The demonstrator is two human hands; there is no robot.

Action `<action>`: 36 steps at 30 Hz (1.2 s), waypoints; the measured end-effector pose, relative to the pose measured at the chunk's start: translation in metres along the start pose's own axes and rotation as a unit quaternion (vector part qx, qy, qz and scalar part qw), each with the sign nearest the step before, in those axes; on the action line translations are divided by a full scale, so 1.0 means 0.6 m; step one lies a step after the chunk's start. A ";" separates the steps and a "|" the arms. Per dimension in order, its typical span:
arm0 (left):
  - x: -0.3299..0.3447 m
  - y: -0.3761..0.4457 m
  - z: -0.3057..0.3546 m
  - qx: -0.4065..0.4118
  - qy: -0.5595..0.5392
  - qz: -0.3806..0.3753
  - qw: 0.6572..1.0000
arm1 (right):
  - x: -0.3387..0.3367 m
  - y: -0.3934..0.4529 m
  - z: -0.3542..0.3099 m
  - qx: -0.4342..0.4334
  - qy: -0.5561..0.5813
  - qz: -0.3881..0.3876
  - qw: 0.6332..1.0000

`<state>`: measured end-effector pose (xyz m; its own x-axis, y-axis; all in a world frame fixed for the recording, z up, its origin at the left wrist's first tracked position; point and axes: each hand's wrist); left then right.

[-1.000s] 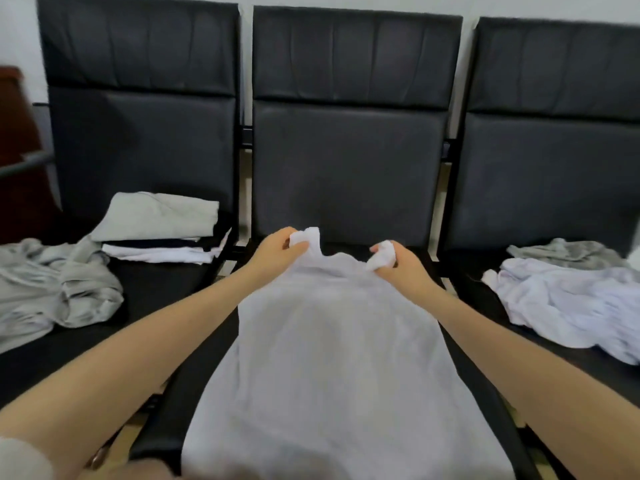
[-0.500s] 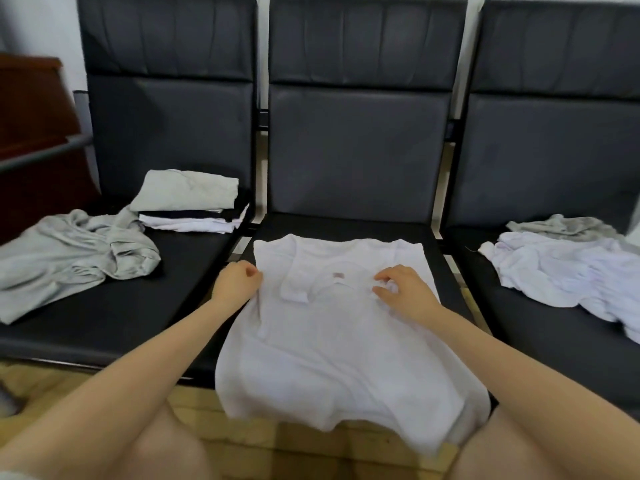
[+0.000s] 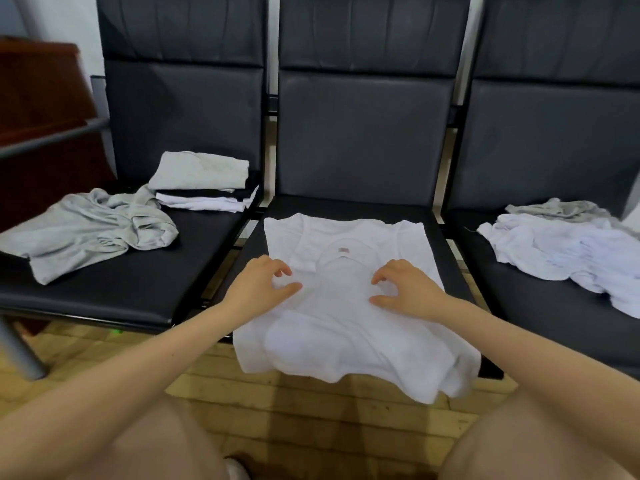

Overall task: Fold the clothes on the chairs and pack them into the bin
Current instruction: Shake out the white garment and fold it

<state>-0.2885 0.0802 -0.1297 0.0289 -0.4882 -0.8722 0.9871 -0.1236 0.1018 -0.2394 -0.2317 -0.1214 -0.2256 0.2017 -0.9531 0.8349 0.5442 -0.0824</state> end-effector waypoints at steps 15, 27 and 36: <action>0.044 0.030 0.013 0.133 0.068 -0.130 0.980 | 0.007 -0.008 0.027 -0.027 0.026 -0.086 0.996; 0.030 0.076 0.052 0.159 -0.011 -0.134 0.978 | 0.000 0.061 0.041 0.001 0.009 0.009 1.000; 0.064 0.022 0.089 0.180 0.026 -0.142 0.973 | -0.012 -0.007 -0.014 -0.050 0.014 0.018 0.998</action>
<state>-0.2827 0.0138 -0.1361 -0.2202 -0.3474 -0.9115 0.8379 -0.5459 0.0057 -0.2454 -0.2284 -0.1115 -0.2114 0.2450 -0.9462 0.7885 0.6147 -0.0170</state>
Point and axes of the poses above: each hand's wrist, its own y-axis towards the middle knuckle, its own x-axis out of the palm, z = x × y, and after that the axes turned 10 degrees about -z, right-handed
